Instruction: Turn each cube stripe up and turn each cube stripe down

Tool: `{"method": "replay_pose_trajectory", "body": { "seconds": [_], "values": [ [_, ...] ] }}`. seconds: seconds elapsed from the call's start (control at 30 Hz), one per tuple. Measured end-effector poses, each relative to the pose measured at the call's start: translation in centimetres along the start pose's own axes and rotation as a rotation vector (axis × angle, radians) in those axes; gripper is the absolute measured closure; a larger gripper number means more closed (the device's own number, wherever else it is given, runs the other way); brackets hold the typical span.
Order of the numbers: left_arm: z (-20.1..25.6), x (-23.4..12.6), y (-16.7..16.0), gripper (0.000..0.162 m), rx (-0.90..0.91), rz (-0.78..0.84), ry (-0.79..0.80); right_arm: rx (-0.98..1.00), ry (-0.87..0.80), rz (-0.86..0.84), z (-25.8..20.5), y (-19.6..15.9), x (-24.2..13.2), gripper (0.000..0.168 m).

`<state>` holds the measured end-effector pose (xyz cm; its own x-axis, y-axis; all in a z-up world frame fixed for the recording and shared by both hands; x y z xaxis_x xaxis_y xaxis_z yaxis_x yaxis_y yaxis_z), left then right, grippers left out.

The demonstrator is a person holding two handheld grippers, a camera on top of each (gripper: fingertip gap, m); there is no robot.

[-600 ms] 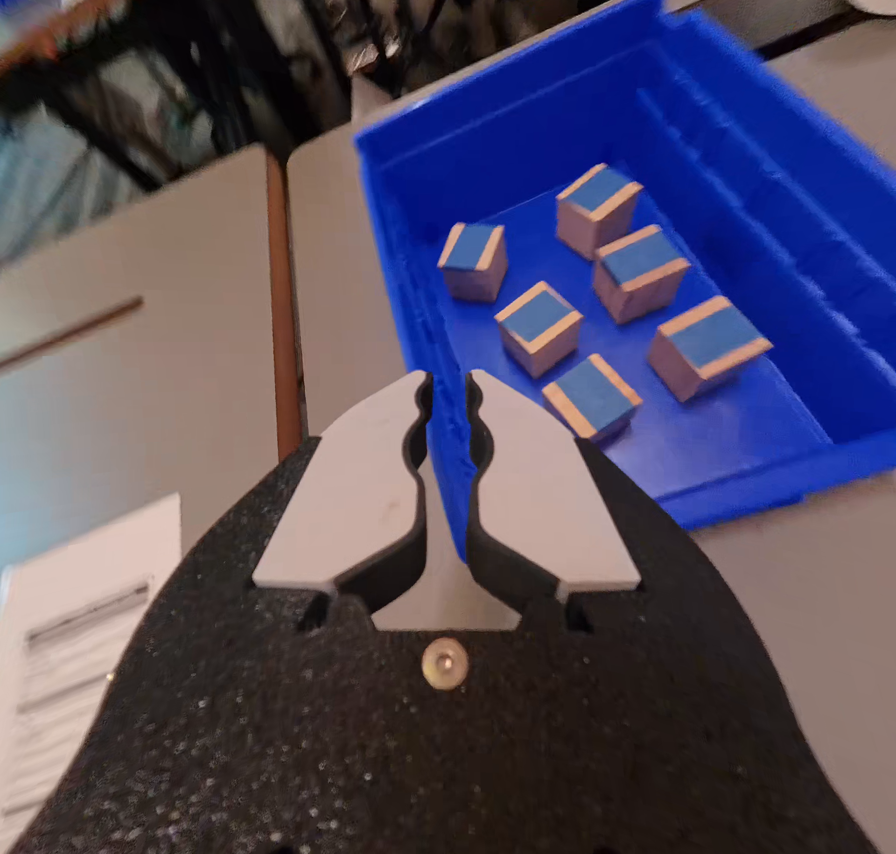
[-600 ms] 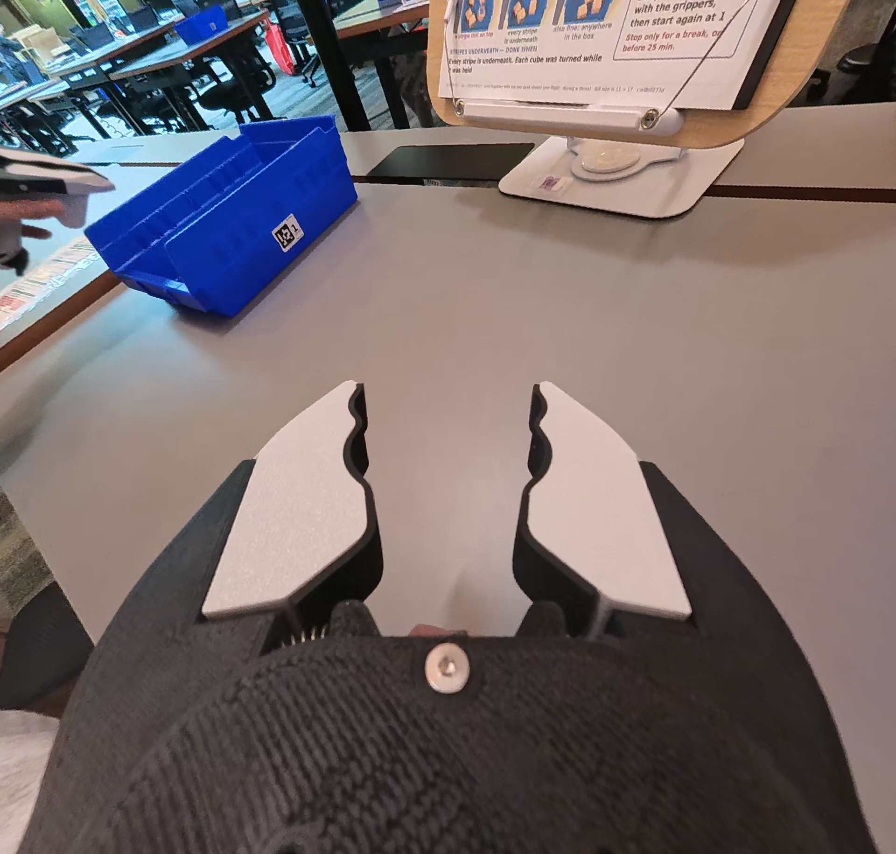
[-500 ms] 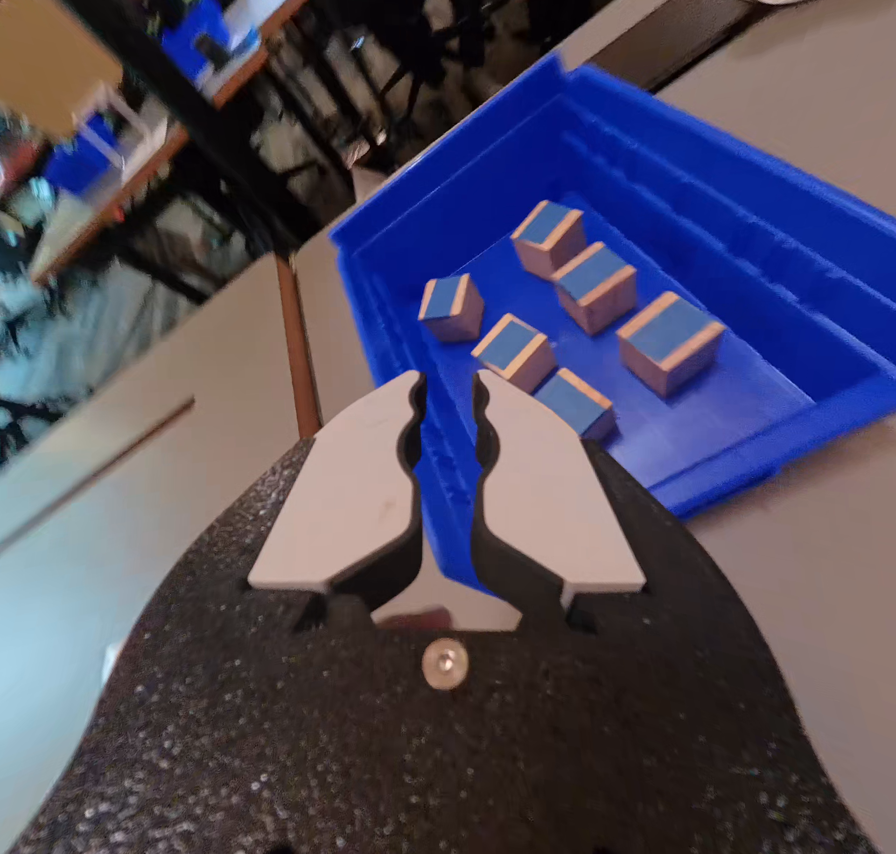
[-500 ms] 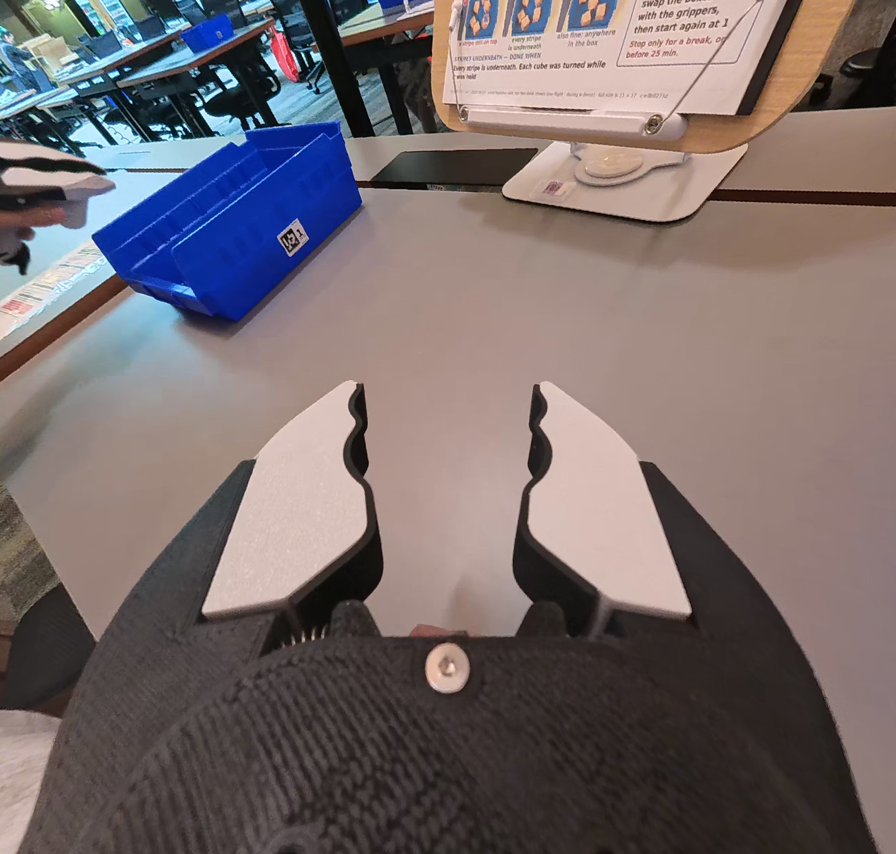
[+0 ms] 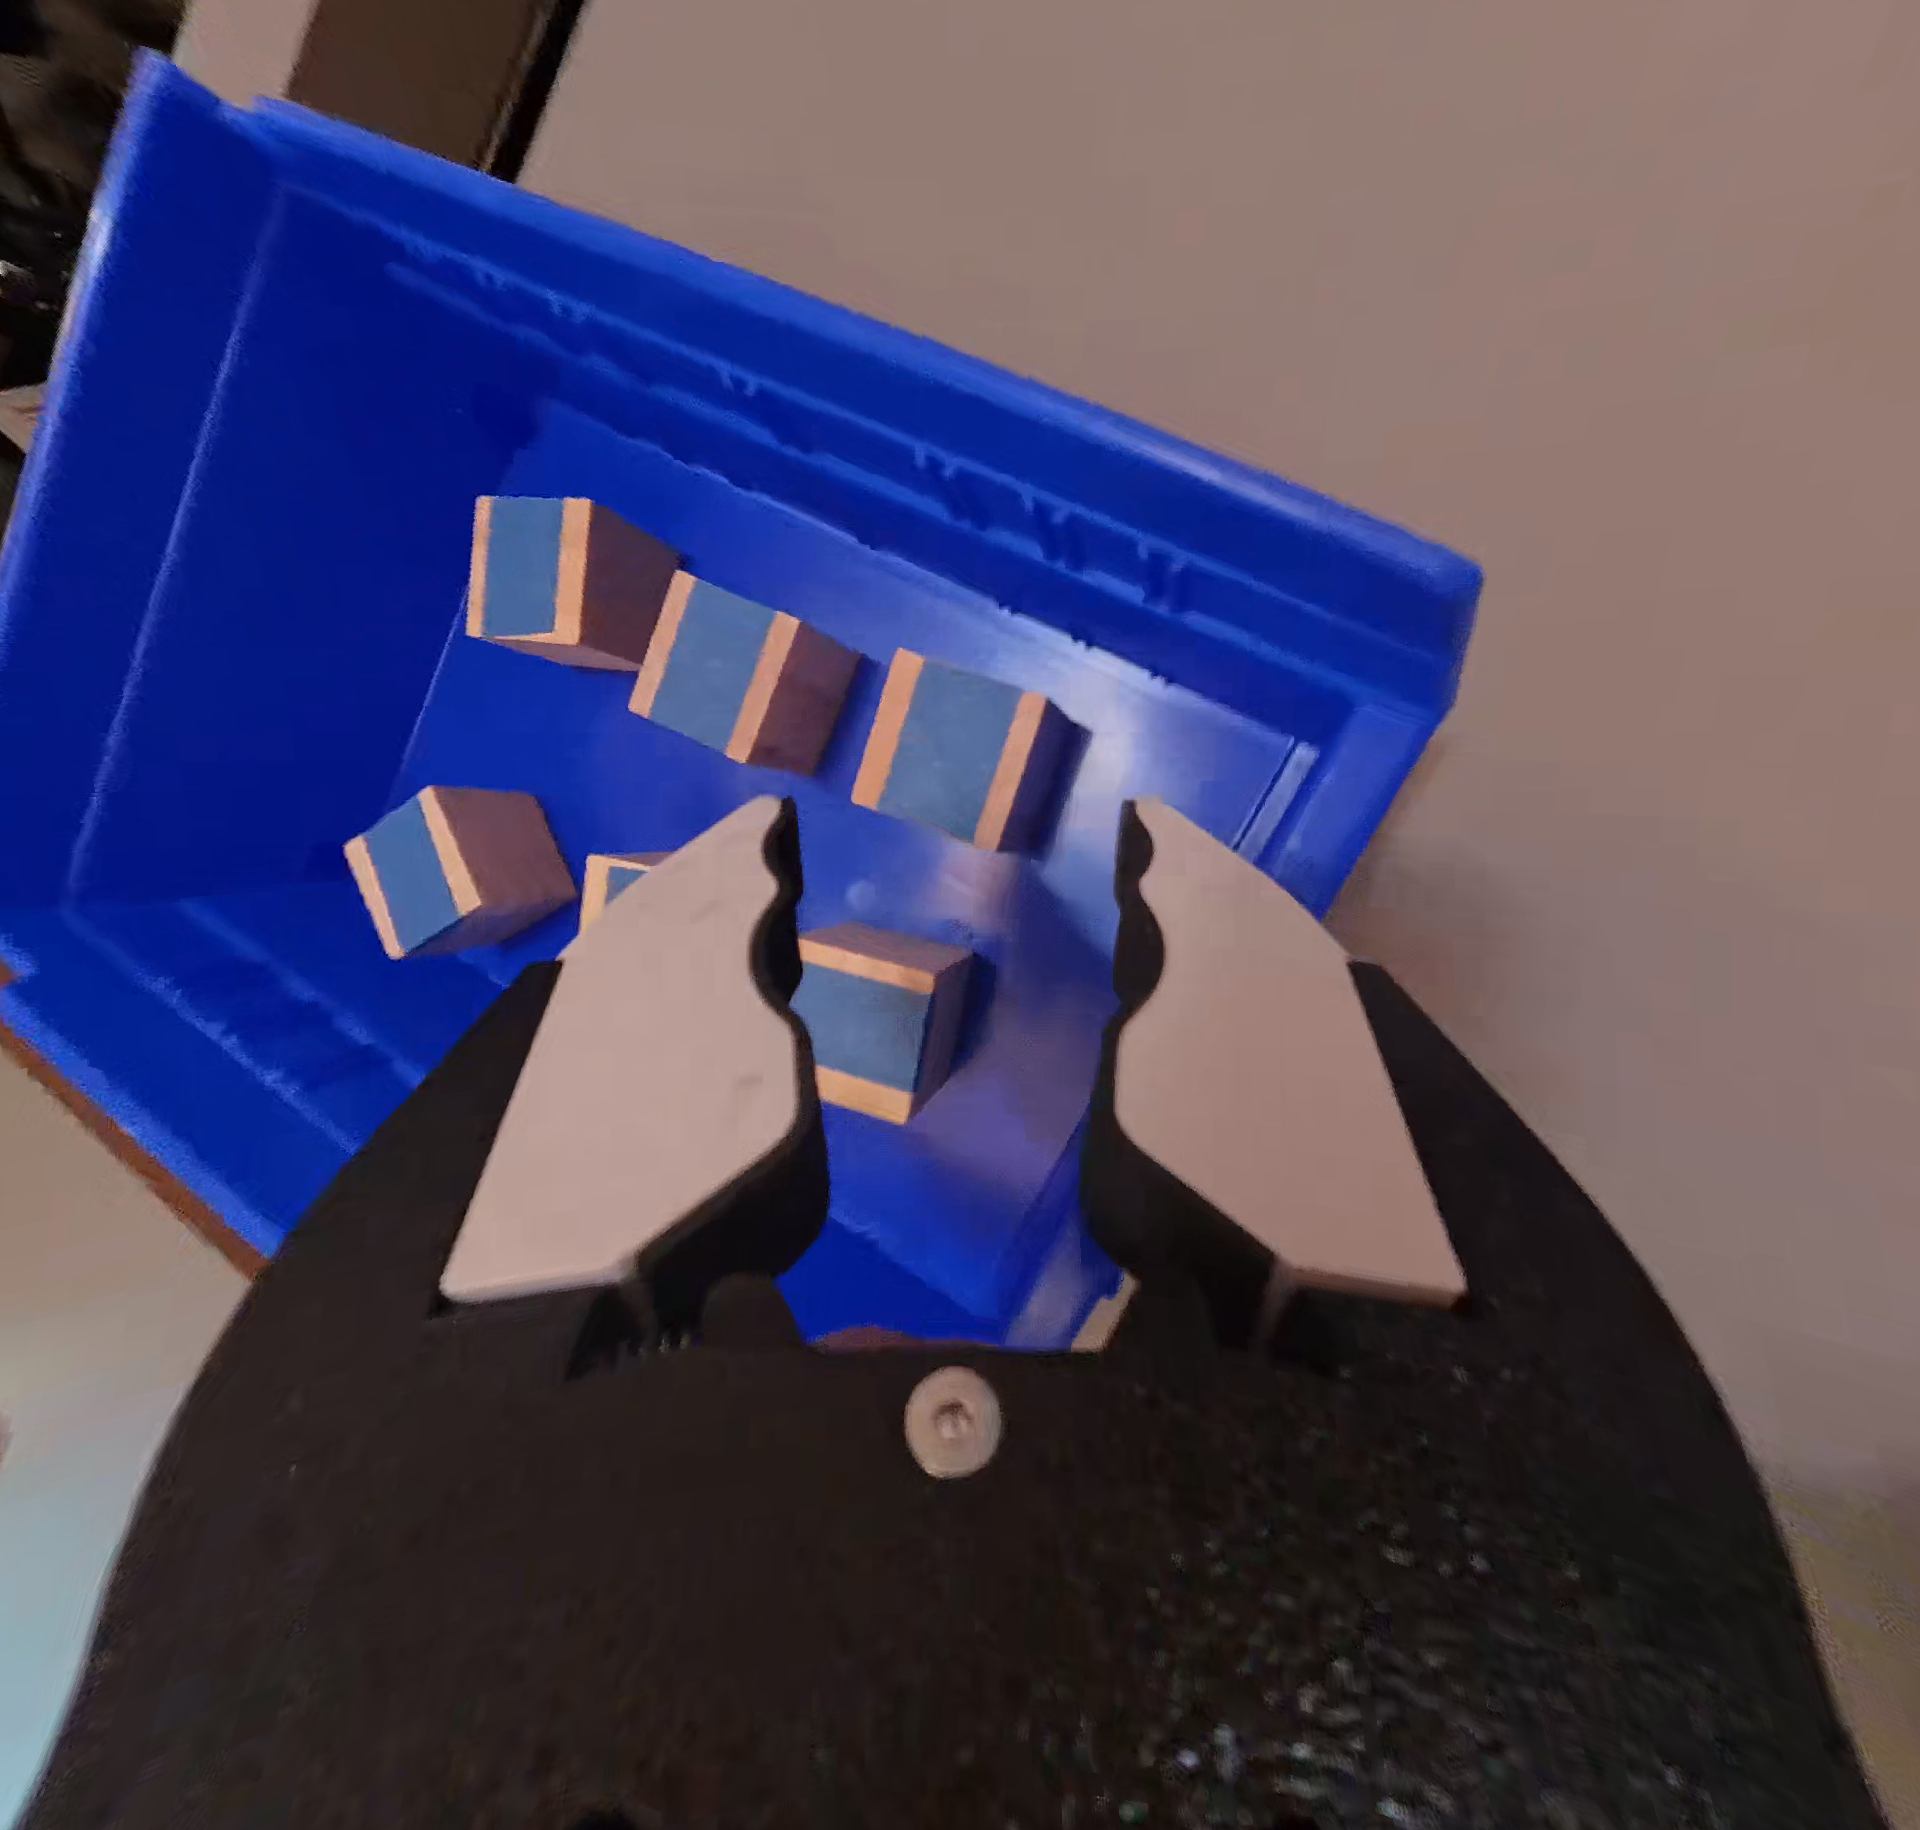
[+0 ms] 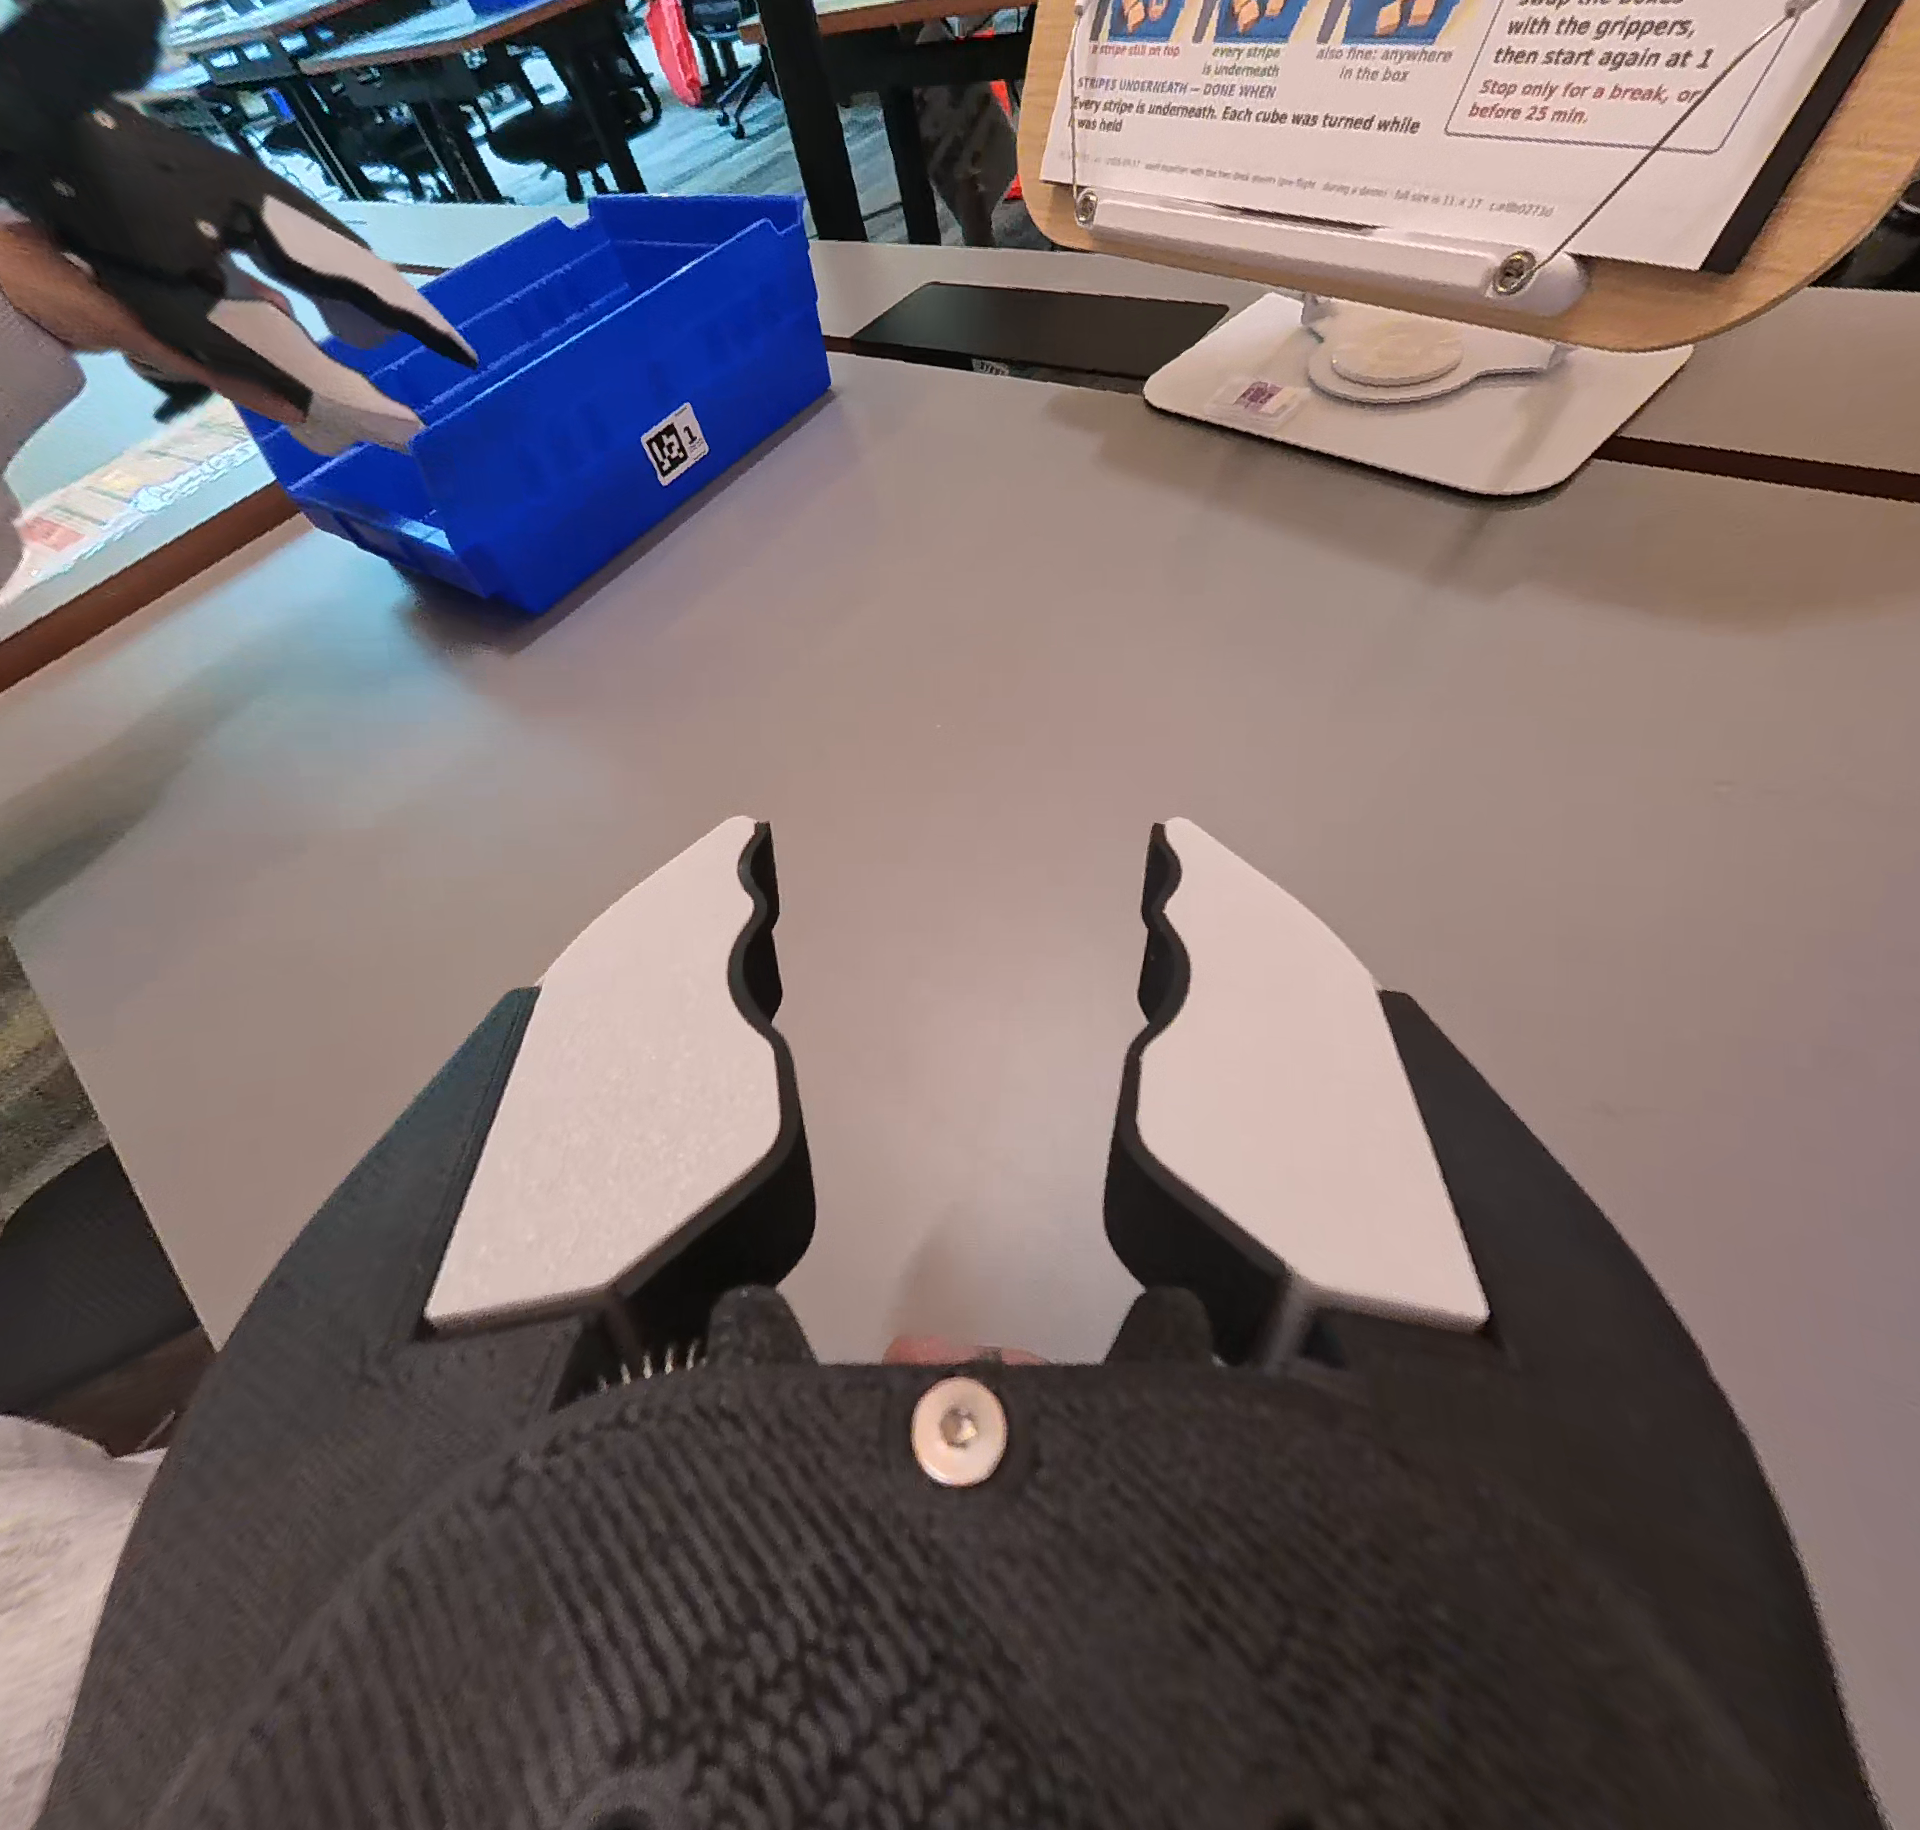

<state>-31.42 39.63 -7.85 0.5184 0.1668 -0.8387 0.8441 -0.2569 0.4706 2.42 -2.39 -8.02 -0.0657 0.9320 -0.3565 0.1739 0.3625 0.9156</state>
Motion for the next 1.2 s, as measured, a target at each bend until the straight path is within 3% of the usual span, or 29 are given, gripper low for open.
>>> {"method": "replay_pose_trajectory", "body": {
  "seconds": [0.03,0.37,0.47,0.73,0.83,1.03,1.2],
  "values": [
    [-0.1,0.4,0.3,0.106,0.035,-0.047,0.009,0.008,0.000,0.002,0.1,-0.1,0.0,0.100],
    [-1.3,4.7,2.2,0.102,0.171,-0.421,-0.098,0.027,0.018,-0.015,0.5,-0.9,0.3,0.100],
    [-1.6,5.6,2.4,0.111,0.189,-0.436,-0.125,0.037,0.017,-0.009,0.8,-1.0,0.2,0.100],
    [-1.3,7.7,2.5,0.109,0.188,-0.476,-0.176,0.057,0.026,-0.017,1.3,-1.4,0.3,0.100],
    [-1.0,8.3,2.1,0.116,0.182,-0.486,-0.206,0.062,0.028,-0.018,1.3,-1.5,0.2,0.100],
    [-1.5,7.2,1.6,0.116,0.173,-0.383,-0.144,0.069,0.030,-0.027,1.6,-1.8,0.2,0.100],
    [-2.8,0.9,3.0,0.116,0.077,-0.086,0.039,0.064,0.040,-0.010,1.5,-1.6,-0.1,0.096]
  ]
}}
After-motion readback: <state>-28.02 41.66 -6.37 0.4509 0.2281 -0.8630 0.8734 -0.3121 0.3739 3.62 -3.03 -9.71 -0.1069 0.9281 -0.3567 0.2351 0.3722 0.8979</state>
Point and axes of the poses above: each gripper's, where its closed fingertips meet, x out along the fingers, y out of its top, z = x × y across the jaws, the point moved 10 cm from there along -x, back along the fingers, and after that the axes turned 1 degree about -y, right-handed, at the moved point
